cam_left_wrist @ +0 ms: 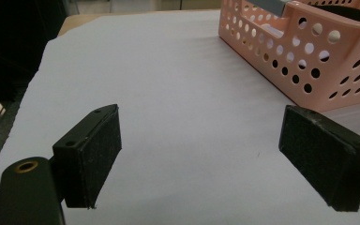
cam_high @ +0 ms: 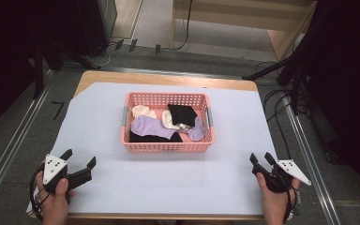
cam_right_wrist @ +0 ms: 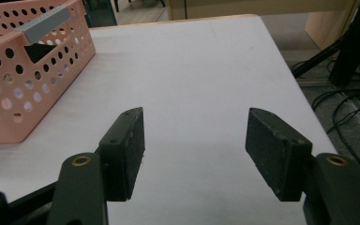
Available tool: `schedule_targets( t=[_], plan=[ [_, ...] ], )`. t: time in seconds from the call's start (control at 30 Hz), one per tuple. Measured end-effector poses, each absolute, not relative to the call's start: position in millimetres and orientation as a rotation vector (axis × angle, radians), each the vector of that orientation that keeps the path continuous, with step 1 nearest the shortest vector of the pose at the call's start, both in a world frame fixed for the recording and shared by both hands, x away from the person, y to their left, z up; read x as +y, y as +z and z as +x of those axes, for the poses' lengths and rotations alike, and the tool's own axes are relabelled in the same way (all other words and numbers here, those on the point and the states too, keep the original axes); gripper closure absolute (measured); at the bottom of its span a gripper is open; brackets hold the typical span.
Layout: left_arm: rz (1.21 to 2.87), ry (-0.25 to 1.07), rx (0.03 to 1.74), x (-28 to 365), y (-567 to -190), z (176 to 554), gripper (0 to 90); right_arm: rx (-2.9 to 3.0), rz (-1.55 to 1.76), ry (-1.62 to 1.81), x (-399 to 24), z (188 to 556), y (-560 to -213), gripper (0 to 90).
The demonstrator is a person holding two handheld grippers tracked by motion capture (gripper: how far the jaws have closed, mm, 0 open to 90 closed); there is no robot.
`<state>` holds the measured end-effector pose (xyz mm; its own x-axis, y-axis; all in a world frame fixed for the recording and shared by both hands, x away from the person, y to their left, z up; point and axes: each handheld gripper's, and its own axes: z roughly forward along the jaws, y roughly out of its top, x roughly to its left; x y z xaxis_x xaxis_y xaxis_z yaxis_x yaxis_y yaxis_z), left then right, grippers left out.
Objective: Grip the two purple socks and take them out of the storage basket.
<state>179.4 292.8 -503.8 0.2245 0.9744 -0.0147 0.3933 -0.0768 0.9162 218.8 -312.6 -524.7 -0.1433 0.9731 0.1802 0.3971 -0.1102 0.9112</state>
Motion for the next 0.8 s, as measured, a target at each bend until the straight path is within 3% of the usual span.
schedule_targets(
  t=[0.8],
  plan=[
    [1.648,0.819,1.295,293,-504,181,14.6,1.644,1.465,1.283,-259,228,-479,42.4]
  ],
)
